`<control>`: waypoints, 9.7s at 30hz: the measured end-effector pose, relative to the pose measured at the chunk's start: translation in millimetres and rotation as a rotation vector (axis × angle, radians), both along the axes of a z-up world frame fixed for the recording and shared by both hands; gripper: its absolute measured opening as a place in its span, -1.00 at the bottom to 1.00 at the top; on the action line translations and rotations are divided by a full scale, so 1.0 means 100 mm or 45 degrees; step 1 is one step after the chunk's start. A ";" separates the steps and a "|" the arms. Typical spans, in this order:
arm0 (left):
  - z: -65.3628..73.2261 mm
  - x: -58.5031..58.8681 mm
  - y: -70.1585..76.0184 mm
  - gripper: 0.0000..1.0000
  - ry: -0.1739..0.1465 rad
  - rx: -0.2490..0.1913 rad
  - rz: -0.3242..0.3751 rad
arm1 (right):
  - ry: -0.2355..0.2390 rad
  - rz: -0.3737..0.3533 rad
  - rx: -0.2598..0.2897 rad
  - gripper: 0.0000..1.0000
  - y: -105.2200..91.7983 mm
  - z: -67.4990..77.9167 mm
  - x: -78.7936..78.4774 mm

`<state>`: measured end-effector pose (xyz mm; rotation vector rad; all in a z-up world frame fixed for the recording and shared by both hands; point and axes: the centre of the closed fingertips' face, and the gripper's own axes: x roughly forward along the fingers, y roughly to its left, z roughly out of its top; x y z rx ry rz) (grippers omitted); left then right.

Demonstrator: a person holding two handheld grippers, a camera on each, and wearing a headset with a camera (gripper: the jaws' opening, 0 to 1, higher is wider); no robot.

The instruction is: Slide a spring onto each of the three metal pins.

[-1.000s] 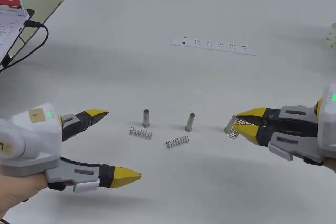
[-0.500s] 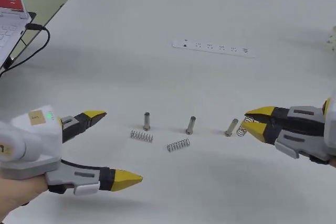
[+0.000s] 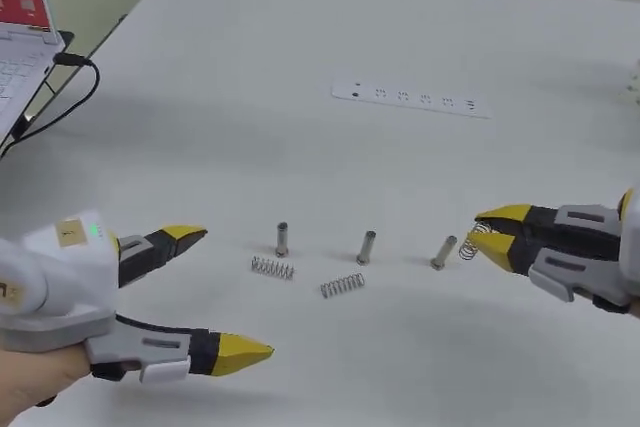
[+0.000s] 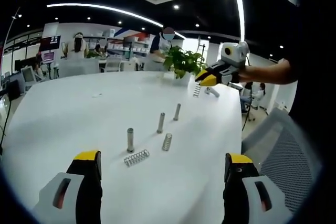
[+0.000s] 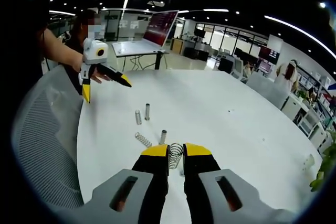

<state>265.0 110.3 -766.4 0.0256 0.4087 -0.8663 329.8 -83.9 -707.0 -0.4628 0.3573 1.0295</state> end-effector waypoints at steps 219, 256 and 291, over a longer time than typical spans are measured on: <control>0.14 0.04 0.13 0.77 0.015 -0.010 0.046 | 0.314 -0.204 0.165 -0.27 -0.16 -0.65 -0.20; 0.17 -0.01 0.17 0.73 0.011 -0.013 0.042 | 0.165 0.370 -0.205 -0.45 0.76 -0.77 -0.26; 0.15 -0.06 0.20 0.68 0.035 -0.019 0.038 | 0.191 0.464 -0.425 -0.60 1.05 -1.31 -0.14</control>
